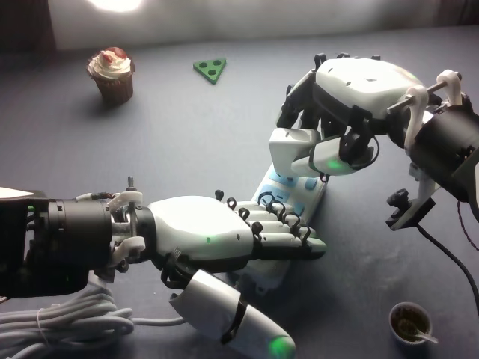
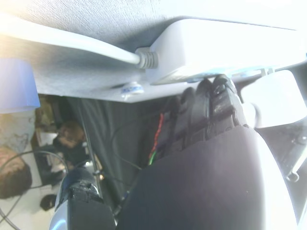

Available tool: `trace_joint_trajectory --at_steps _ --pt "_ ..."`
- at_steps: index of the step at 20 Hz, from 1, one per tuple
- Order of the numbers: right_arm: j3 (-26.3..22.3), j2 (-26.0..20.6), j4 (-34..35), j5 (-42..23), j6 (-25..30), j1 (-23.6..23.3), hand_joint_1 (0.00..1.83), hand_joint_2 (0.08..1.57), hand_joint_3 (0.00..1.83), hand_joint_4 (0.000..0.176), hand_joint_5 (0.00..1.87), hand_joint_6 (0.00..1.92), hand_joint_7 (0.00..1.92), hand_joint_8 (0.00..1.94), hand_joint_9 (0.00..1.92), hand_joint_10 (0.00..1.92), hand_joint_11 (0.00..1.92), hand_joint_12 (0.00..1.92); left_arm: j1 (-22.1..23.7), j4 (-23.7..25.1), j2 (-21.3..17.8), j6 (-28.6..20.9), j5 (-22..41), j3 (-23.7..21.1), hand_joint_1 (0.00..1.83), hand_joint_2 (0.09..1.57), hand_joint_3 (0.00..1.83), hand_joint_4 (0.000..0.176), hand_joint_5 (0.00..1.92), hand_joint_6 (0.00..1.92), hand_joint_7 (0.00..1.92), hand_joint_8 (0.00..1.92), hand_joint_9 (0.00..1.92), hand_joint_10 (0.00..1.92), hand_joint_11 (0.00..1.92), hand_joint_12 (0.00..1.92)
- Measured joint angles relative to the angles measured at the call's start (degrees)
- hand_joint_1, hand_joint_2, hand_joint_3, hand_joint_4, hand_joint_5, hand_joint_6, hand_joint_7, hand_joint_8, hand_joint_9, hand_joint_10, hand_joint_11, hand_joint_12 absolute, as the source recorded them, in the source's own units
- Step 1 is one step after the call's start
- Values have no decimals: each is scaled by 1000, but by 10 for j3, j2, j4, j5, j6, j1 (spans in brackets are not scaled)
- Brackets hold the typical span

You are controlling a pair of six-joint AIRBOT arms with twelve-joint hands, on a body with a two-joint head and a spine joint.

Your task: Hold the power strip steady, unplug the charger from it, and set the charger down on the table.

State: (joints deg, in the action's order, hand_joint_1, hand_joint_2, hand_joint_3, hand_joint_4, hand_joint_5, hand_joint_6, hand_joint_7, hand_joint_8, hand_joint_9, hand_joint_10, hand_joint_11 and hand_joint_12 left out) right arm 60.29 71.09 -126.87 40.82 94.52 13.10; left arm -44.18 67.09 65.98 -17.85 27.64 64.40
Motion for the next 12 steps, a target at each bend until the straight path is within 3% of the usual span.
trace_joint_trajectory --at_steps 4,7,12 --pt "0 1 0 4 0 0 1393 1030 0 0 1010 831 1298 302 1174 887 877 904 -3 0 2 1 3 1 11 898 0 0 72 7 56 10 50 11 45 14" --pt "0 1 0 9 1 -1 1393 1025 0 0 1051 750 1285 341 1176 885 879 906 -3 4 3 1 5 2 0 895 0 0 51 0 42 3 39 4 48 15" --pt "0 1 -4 12 2 -2 1390 1032 0 0 1031 806 1253 387 1163 903 924 863 -3 7 3 1 5 2 14 896 0 0 62 3 43 1 27 0 33 8"
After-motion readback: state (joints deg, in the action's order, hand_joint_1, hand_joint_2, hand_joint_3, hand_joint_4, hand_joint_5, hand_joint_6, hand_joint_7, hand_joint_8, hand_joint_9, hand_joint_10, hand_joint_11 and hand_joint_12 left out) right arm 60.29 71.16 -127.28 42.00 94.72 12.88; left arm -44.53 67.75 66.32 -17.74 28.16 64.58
